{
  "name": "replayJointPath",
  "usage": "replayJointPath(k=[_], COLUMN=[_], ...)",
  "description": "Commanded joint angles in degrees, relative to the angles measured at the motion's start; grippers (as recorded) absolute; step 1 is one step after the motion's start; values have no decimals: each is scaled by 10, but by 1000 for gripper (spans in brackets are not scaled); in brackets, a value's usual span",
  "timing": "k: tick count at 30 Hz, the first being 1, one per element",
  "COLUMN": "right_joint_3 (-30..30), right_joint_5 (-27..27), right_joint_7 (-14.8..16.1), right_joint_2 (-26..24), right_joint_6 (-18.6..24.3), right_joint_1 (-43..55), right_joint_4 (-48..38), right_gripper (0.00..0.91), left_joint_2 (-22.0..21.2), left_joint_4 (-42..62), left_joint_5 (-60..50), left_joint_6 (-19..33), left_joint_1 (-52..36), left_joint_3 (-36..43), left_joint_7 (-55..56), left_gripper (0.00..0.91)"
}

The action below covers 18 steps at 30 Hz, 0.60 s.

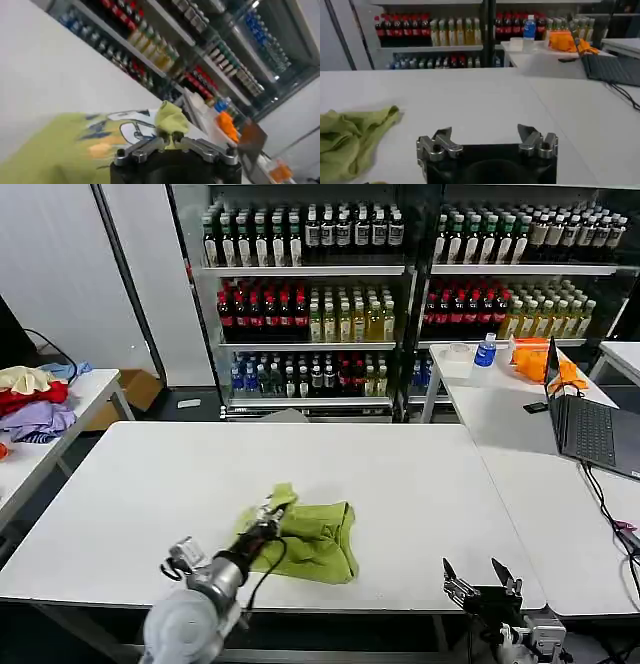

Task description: Fold and organize the clothes.

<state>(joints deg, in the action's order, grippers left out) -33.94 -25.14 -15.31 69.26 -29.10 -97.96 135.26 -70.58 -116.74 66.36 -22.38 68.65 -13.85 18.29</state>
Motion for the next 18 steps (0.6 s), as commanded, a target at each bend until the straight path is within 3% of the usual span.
replayJointPath(k=[1,2,3,4,13,18], right_joint_3=[0,0,-1,-1,-2,-2], right_joint_5=[1,2,2,2,2,3], right_joint_7=[0,1,1,1,2,2], right_joint_2=[1,1,1,1,3,4], right_joint_6=[2,2,2,2,3,4], right_joint_1=[-4,-5,-5,-5,-11,-12], right_joint_4=[5,7,8,9,21,25], right_gripper=[907,907,907,907,907,907], left_joint_2=[-73,-75,-77,-77,-84,-63], left_joint_4=[60,67,71,74,67,28], left_joint_5=[-25,-30,-32,-36,-72,-65], left_joint_6=[-1,-4,-5,-5,-4,-4], left_joint_1=[-32,-37,-39,-41,-46,-33], left_joint_3=[81,83,85,86,85,65], left_joint_7=[0,-1,-1,-2,-22,-31], left_gripper=[30,71,534,907,907,907])
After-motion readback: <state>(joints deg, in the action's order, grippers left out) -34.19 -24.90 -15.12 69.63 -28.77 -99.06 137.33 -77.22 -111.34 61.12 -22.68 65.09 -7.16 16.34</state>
